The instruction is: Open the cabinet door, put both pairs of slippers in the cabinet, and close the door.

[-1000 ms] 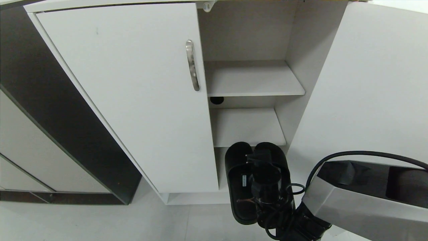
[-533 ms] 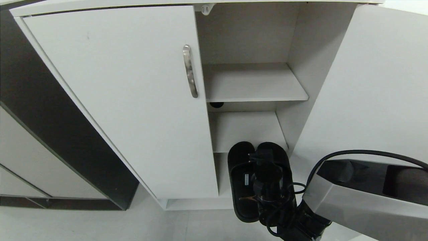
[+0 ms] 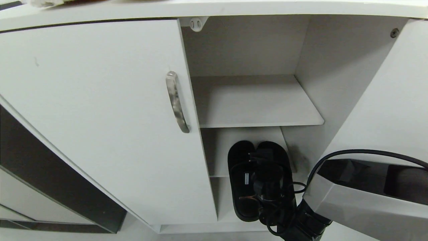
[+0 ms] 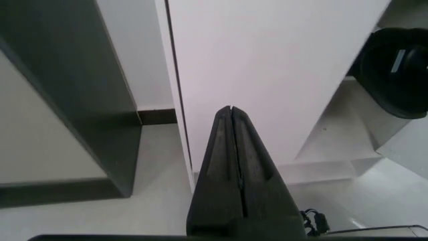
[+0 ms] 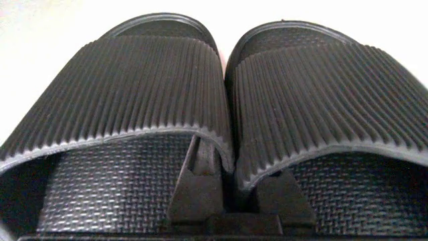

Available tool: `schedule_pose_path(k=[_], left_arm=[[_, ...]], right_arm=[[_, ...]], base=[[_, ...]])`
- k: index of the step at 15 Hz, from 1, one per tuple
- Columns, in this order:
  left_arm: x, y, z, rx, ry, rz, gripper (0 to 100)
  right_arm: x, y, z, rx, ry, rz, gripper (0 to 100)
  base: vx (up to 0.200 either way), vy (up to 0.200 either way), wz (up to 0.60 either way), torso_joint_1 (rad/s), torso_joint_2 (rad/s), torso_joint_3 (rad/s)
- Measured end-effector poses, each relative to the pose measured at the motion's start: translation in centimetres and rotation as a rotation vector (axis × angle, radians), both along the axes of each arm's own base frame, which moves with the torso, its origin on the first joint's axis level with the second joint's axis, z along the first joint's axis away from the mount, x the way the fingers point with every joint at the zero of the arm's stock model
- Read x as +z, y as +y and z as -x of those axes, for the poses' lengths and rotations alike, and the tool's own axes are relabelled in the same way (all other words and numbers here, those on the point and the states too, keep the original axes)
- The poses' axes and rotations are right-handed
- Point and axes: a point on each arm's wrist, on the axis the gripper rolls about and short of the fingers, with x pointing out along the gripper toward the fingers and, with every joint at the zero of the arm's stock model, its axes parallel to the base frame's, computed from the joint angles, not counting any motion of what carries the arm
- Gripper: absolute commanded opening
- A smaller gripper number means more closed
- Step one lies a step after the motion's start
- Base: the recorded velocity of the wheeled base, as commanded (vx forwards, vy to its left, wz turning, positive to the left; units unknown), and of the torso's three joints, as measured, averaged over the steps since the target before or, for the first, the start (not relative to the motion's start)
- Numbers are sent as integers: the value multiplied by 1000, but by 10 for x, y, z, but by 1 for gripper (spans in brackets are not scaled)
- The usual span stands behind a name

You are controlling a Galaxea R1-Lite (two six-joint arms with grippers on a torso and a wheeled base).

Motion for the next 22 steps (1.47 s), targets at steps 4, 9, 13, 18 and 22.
schedule_pose_path(k=[4, 9, 13, 18, 22], left_arm=[[0, 0, 0, 0, 0, 0, 0], [0, 0, 0, 2, 0, 2, 0], [0, 0, 0, 3, 0, 2, 0], [0, 0, 0, 3, 0, 3, 0], [0, 0, 0, 3, 0, 3, 0]], right_arm=[[6, 6, -9, -5, -17, -12, 0], [14, 12, -44, -44, -27, -20, 0], [15, 16, -74, -81, -28, -21, 0], [25, 10, -101, -119, -32, -29, 0], [34, 12, -116, -125, -39, -44, 0]], base=[[0, 0, 0, 0, 0, 0], [0, 0, 0, 0, 0, 0], [0, 0, 0, 0, 0, 0], [0, 0, 0, 0, 0, 0], [0, 0, 0, 0, 0, 0]])
